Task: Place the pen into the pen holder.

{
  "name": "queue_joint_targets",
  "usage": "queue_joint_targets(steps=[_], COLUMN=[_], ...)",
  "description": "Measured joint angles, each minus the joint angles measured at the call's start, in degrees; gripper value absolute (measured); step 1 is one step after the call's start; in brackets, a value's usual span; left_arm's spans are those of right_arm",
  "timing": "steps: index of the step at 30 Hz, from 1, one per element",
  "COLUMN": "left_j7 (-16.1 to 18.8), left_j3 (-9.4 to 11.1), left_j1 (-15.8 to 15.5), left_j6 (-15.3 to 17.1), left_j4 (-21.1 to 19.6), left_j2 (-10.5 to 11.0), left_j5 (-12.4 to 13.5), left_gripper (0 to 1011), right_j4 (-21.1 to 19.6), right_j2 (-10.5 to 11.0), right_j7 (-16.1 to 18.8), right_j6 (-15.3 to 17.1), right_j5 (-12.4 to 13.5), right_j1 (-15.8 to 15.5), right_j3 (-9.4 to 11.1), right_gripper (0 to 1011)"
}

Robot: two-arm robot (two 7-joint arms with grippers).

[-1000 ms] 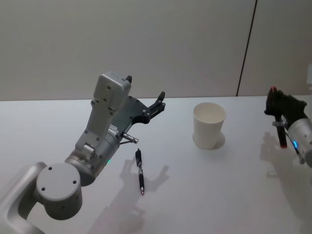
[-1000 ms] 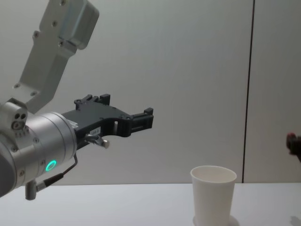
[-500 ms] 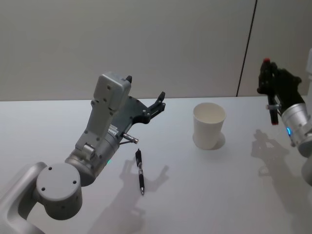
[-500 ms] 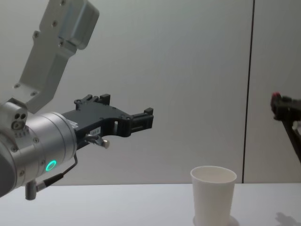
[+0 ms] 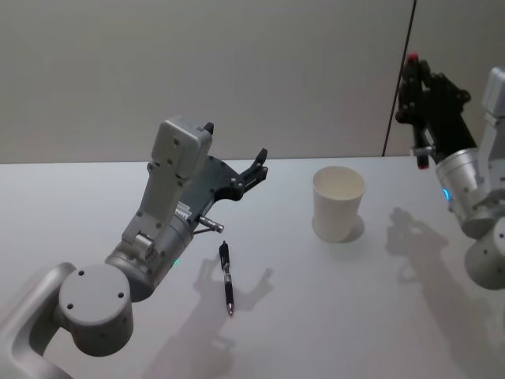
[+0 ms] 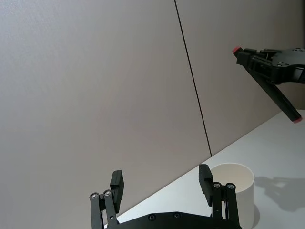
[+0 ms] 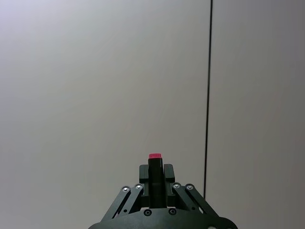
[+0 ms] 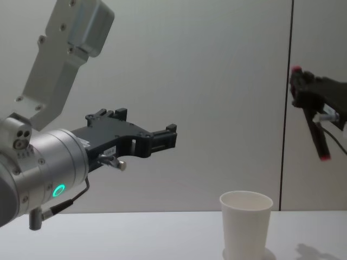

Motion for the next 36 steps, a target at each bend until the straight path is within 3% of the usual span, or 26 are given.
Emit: queue_joint_targets(steps=[8,18,25,36], left_j7=[0.00,0.00,0.00,0.00], left_j3=[0.00,0.00,0.00,0.00], left_j1=[0.00,0.00,0.00,0.00], left_j6=[0.00,0.00,0.00,0.00], left_j4=[0.00,0.00,0.00,0.00], left_j2=[0.00,0.00,0.00,0.00], left_j5=[0.00,0.00,0.00,0.00], left_gripper=[1004,1004,1004,1004], right_j4=[5.48,18.36,25.95,35.07], right_j2=[-1.57,-4.07,-5.21,-6.22], right_j7=[1.37,2.99,4.12,6.88], right_j6=[-9.28,-24.01,-30.61,-36.82], right_j5=[-1.55,-3.65,-3.72,-1.78], right_j1=[2.99,8.90,12.17,16.06], right_j3=[-1.07,-2.33,-2.50,-1.82], right_gripper=[172,172,172,172])
